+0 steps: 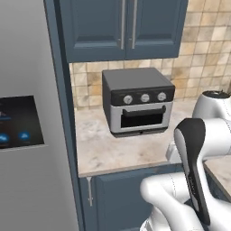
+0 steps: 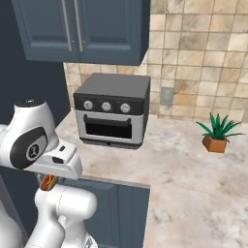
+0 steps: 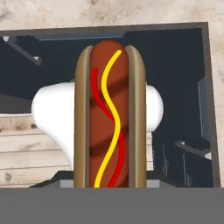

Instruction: Store the hot dog in the freezer for long-term storage. Close the freezer door after placing the cooked food.

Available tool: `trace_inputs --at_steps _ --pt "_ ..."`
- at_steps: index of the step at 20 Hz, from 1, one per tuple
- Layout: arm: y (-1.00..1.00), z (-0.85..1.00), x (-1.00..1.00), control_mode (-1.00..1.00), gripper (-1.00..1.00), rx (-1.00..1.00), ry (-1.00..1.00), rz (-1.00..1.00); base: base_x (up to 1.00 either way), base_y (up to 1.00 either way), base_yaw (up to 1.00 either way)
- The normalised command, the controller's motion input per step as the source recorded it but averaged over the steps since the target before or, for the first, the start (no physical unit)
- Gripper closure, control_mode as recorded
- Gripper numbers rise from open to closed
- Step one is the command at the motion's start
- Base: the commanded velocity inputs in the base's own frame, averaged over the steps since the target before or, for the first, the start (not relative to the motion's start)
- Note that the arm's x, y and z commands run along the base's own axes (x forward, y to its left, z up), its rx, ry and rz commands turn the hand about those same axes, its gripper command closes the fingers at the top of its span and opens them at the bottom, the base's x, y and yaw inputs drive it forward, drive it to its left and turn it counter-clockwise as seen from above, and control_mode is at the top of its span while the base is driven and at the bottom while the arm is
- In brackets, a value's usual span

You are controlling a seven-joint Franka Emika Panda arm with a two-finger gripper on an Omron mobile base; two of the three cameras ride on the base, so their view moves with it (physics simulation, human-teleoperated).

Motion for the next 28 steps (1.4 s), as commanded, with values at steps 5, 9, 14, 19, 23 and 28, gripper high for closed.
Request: trace_inputs --at_steps 5,9,14,19,23,28 --pt "0.00 0.00 0.00 1.00 1.00 0.00 0.00 0.00 -0.60 0.14 0.00" --pt "0.00 0.00 0.00 1.00 1.00 0.00 0.00 0.00 -0.61 0.29 0.01" --pt "0.00 0.00 0.00 1.00 1.00 0.00 0.00 0.00 -0.52 0.48 0.07" --pt "0.00 0.00 0.00 1.00 1.00 0.00 0.00 0.00 -0.23 0.86 0.13" --pt "0.00 0.00 0.00 1.00 1.00 0.00 0.00 0.00 -0.12 0.89 0.19" --pt "0.00 0.00 0.00 1.00 1.00 0.00 0.00 0.00 -0.25 0.45 0.30"
